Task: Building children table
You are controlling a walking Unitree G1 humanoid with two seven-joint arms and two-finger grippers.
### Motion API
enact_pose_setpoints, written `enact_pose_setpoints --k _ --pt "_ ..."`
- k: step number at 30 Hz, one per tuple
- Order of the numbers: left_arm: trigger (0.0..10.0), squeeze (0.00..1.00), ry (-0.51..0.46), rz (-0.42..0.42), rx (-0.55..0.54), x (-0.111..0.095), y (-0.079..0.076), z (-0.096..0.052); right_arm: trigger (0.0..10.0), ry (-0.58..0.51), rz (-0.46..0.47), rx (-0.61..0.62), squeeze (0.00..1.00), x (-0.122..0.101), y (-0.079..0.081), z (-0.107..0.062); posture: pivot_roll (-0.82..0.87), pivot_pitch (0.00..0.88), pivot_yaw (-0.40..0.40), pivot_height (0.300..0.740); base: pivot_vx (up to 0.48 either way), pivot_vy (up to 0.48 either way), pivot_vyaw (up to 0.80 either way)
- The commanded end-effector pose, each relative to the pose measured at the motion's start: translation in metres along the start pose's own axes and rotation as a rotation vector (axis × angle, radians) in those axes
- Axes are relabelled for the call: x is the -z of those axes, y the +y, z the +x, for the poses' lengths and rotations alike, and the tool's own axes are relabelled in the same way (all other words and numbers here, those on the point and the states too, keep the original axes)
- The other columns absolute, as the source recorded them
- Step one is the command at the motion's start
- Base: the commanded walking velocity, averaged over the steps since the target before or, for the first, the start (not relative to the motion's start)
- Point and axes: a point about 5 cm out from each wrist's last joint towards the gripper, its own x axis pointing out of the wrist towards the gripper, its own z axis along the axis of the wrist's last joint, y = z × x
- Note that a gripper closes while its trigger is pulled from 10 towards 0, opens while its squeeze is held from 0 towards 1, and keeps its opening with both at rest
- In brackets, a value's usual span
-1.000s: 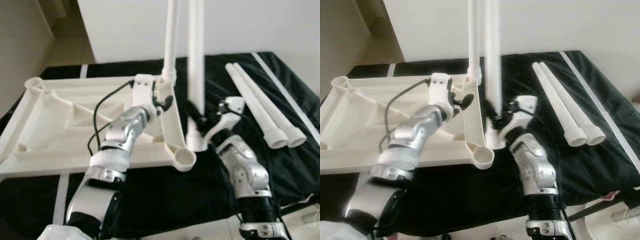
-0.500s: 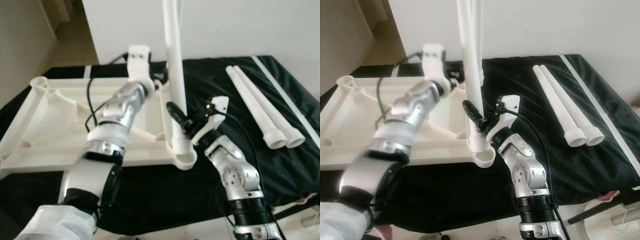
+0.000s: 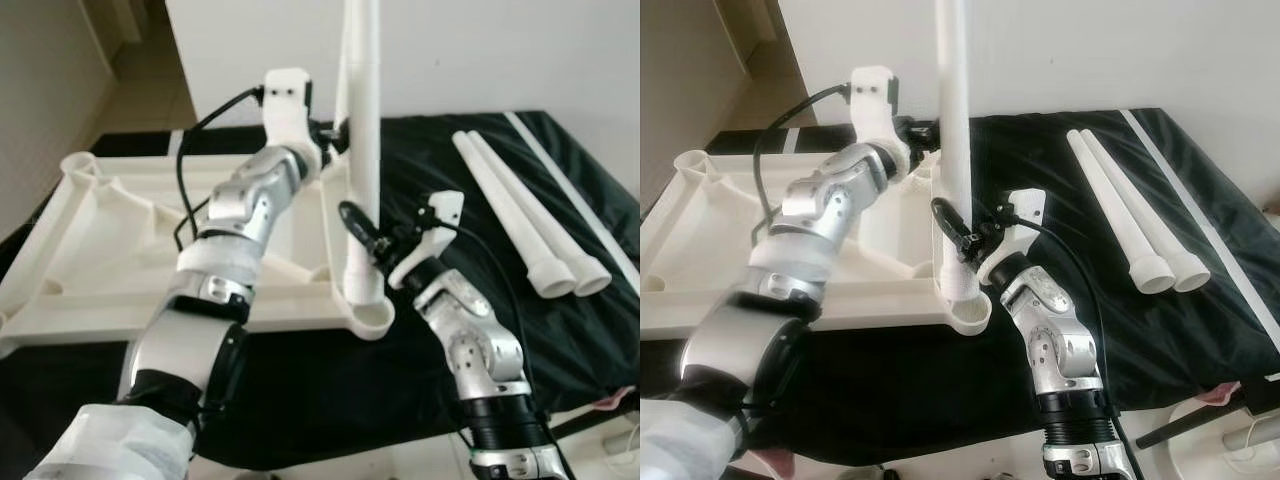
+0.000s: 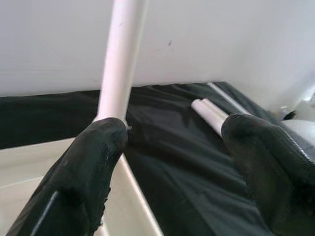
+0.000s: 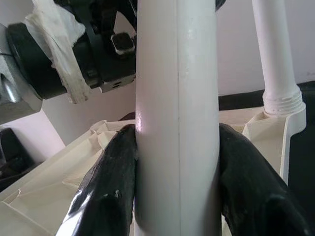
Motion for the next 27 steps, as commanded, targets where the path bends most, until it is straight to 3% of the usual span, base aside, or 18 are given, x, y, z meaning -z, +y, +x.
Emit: enact_pose_setpoints --k 1,27 --pt "10.0 0.0 -0.051 0.009 0.402 -0.018 -0.038 0.0 10.0 0.024 0.01 -0.008 0.0 0.006 0.004 0.005 -0.01 0.0 -0.007 0.74 0.0 0.0 0.0" --pt "10.0 0.0 -0.13 0.002 0.431 -0.041 -0.057 -0.005 10.0 0.007 0.006 0.003 0.0 0.005 0.006 0.012 -0.02 0.0 -0.006 0.74 0.0 0.0 0.0"
